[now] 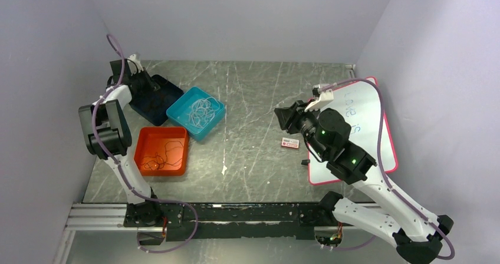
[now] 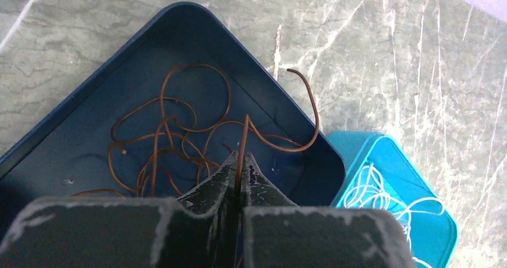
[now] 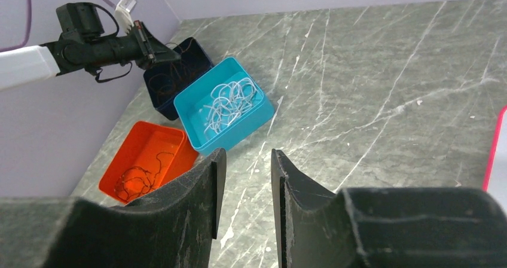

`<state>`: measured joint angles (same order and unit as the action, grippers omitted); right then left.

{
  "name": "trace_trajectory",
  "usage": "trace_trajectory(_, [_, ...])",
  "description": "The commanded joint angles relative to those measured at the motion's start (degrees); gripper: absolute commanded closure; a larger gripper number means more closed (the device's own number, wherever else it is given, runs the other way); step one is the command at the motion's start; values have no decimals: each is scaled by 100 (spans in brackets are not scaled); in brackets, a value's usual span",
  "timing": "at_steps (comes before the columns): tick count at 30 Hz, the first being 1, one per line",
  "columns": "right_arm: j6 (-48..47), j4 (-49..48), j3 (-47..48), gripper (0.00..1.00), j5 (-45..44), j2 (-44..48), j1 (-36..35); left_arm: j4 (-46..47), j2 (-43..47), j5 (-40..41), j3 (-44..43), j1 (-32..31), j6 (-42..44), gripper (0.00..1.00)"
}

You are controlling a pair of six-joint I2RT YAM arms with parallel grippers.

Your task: Untangle the cables

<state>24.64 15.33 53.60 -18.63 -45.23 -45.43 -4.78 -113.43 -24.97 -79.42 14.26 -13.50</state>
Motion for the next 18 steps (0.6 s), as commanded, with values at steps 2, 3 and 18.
trace_trajectory(2, [43,-12,-47,62,-17,48,18,-303,-228,95,-391,22,248,92])
trace_trajectory(3, [43,-19,-51,63,1,42,23,-395,-267,116,-449,22,295,91])
trace_trajectory(18, [47,17,-78,62,-32,54,22,-1034,-609,189,-959,-155,498,51])
